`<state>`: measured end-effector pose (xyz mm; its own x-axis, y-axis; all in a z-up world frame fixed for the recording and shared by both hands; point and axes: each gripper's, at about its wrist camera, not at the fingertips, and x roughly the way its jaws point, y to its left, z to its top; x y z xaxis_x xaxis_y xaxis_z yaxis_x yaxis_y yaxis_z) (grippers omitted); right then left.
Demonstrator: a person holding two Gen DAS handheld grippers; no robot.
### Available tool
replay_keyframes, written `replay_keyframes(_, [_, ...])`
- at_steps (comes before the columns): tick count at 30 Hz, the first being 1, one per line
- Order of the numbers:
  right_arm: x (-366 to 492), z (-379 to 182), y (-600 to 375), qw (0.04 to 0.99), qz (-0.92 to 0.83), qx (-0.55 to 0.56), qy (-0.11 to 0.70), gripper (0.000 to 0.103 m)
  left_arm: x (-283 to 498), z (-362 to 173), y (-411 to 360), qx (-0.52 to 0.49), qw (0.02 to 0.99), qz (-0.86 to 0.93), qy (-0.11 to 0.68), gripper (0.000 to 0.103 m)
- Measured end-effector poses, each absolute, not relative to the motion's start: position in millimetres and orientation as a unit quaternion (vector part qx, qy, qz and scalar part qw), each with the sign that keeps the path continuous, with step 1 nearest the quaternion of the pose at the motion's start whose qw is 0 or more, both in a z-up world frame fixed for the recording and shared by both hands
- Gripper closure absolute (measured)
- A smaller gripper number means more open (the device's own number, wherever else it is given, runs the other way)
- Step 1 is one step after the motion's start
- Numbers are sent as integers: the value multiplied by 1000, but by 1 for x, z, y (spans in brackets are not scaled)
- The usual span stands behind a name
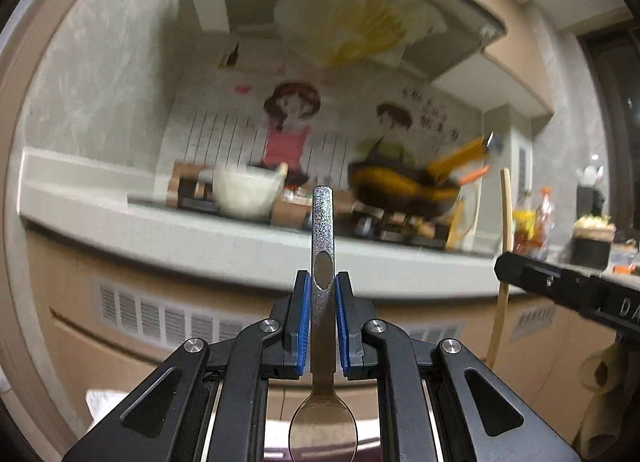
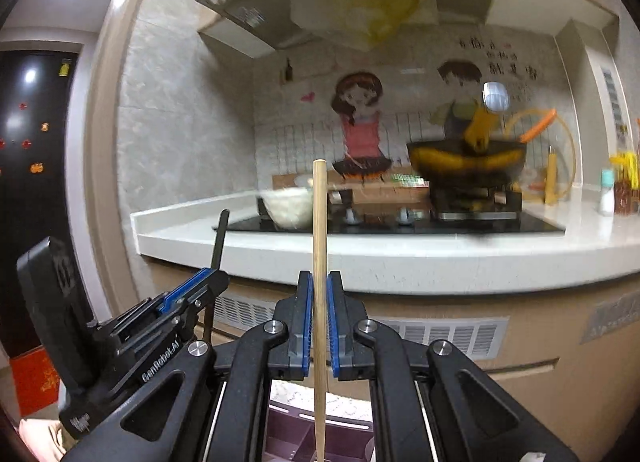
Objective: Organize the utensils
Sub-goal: 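Lift both held utensils and drop them into the purple caddy, then reach the right tool to the blue plastic spoon and grasp it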
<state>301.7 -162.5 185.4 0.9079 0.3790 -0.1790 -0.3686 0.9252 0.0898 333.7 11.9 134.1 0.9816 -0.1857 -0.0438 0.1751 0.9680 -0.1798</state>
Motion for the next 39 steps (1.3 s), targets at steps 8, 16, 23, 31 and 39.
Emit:
replay_keyframes(8, [344,124,-156,974,179,33,134,95,378,60,3,-71,991,-62,96,90])
replay_keyframes(16, [363,45,-159,952,188,35,241,95,370,23,32,-114,969,-50,211,84])
replay_keyframes(23, [337,19,-172,949,162,23,270,68,326,1,54,-103,952,-35,287,53])
replay_keyframes(31, [283,-2,-165,953,129,-52,270,1,274,-27,62,-88,935,-72,336,40])
replay_keyframes(39, [260,-54,-143,916,165,-103,352,1,233,-56,68,-99,918,-79,375,33])
